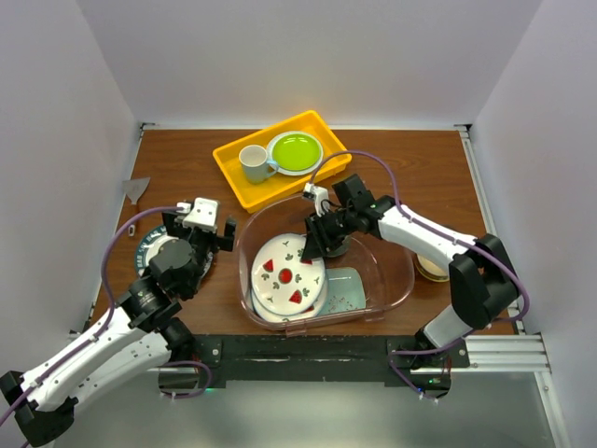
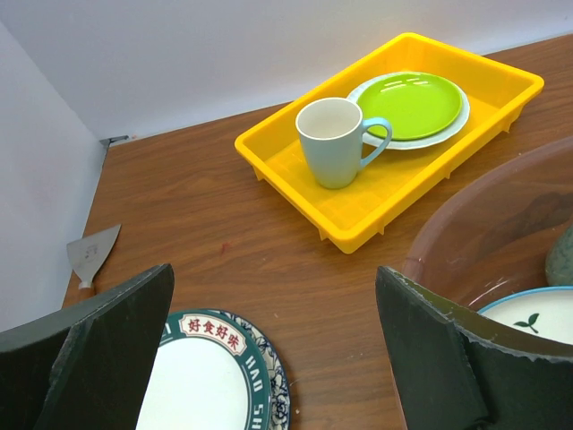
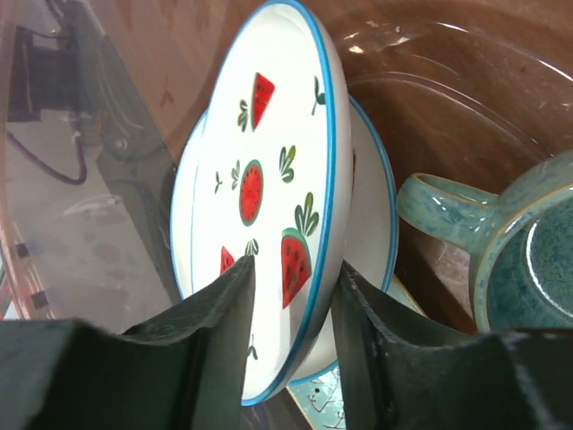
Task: Place the mixed dishes into the plastic bin
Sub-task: Place the plate in the plastic bin.
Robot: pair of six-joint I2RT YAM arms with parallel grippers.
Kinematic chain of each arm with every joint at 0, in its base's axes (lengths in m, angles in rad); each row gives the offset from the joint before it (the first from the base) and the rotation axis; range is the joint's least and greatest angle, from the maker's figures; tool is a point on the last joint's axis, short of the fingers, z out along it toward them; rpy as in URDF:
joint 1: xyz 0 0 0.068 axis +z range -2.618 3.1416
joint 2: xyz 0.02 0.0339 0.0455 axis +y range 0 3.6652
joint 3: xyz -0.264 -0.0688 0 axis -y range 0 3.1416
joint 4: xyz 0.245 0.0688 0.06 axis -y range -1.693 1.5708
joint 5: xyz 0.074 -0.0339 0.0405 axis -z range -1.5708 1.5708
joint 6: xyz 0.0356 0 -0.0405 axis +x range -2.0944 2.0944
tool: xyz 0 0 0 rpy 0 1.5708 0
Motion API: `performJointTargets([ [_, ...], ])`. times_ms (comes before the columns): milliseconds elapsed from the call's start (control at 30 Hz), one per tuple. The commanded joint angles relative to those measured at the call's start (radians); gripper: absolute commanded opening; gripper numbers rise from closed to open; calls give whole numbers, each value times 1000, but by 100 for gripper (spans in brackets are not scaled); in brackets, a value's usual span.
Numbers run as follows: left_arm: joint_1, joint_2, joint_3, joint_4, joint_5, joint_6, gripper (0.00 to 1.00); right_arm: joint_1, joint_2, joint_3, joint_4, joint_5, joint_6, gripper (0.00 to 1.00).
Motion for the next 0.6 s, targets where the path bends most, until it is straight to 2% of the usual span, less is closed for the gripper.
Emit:
performJointTargets([
  [0, 9, -2, -2, 51, 5, 20, 100, 13, 0, 34, 19, 32, -38, 47],
  [67, 9, -4, 0, 49, 7, 19, 100, 25, -1, 44, -6, 54, -70, 53],
  [300, 9, -16, -2, 49, 11, 20, 100, 91, -38, 78, -110, 164, -245, 65],
  [567, 9, -22, 0, 46, 22, 17, 100, 151, -41, 96, -187, 222, -362, 67],
])
